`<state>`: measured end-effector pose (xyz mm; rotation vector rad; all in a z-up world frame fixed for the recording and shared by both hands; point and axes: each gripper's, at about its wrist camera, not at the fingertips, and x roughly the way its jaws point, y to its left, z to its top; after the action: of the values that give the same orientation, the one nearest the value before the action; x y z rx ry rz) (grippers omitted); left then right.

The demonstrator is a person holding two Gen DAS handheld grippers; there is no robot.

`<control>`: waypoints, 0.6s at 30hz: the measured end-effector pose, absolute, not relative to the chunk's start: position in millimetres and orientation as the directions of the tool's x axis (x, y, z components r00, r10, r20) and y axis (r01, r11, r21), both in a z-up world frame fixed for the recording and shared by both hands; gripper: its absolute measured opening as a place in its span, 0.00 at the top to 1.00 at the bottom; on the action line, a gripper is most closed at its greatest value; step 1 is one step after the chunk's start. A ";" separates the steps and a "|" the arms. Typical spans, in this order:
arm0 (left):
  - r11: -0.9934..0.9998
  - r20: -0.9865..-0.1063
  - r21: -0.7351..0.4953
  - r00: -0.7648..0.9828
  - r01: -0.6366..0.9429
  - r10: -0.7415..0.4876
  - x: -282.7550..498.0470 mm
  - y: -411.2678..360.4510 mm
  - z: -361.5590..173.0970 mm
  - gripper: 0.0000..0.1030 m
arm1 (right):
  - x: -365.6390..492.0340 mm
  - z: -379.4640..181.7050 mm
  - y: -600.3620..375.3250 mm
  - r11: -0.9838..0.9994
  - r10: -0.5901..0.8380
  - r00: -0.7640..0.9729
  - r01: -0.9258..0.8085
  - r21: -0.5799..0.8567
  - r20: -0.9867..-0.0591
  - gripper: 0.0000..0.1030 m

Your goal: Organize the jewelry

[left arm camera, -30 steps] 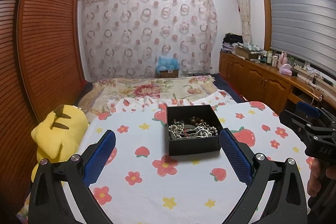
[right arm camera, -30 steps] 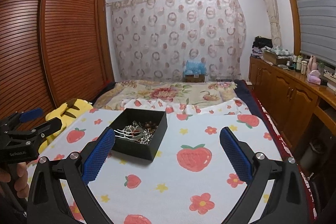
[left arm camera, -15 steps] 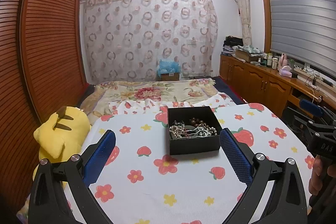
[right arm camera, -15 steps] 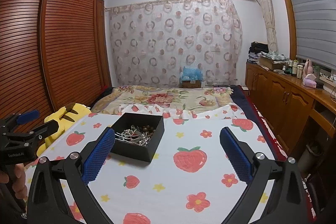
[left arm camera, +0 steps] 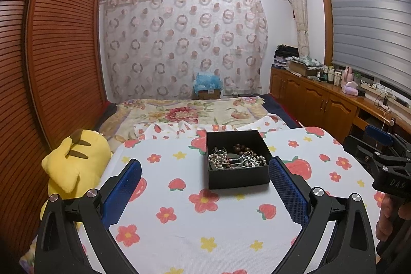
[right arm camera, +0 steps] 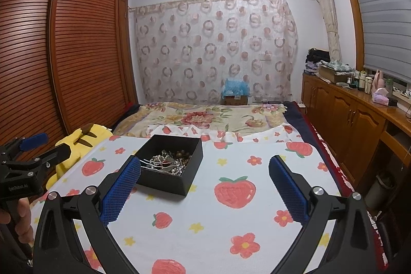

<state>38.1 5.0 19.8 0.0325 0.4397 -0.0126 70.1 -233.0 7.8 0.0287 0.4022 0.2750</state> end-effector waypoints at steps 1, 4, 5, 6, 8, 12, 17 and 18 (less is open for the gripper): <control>0.999 -0.426 0.029 0.905 0.020 -0.005 38.8 4.9 19.9 0.07 | 70.5 7.8 -233.4 0.963 0.270 0.884 -0.258 0.082 -0.383 0.02; 0.999 -0.427 0.026 0.904 0.020 -0.007 38.1 4.8 19.9 0.07 | 69.9 7.8 -232.9 0.963 0.269 0.884 -0.257 0.083 -0.381 0.02; 0.999 -0.427 0.029 0.904 0.019 -0.005 39.2 4.8 20.1 0.07 | 70.7 8.0 -233.5 0.962 0.270 0.883 -0.258 0.083 -0.383 0.02; 0.999 -0.426 0.028 0.904 0.019 -0.006 37.9 4.7 19.9 0.07 | 70.5 7.8 -233.4 0.962 0.271 0.883 -0.259 0.084 -0.383 0.02; 0.999 -0.426 0.029 0.905 0.019 -0.005 39.1 4.9 20.2 0.07 | 70.6 6.9 -232.0 0.962 0.272 0.882 -0.260 0.085 -0.384 0.02; 0.999 -0.426 0.030 0.905 0.019 -0.005 38.0 5.0 19.9 0.07 | 70.7 6.9 -231.5 0.961 0.274 0.881 -0.261 0.087 -0.384 0.02; 1.000 -0.422 0.024 0.907 0.018 -0.006 37.4 5.4 20.2 0.07 | 69.6 7.0 -231.7 0.963 0.270 0.885 -0.257 0.087 -0.378 0.02; 1.000 -0.419 0.024 0.908 0.016 -0.005 36.1 4.9 19.8 0.07 | 69.4 8.1 -232.6 0.962 0.271 0.885 -0.257 0.088 -0.378 0.02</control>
<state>36.1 4.9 19.8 0.0271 0.4325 -0.0106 69.4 -232.6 8.1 0.0357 0.3984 0.2750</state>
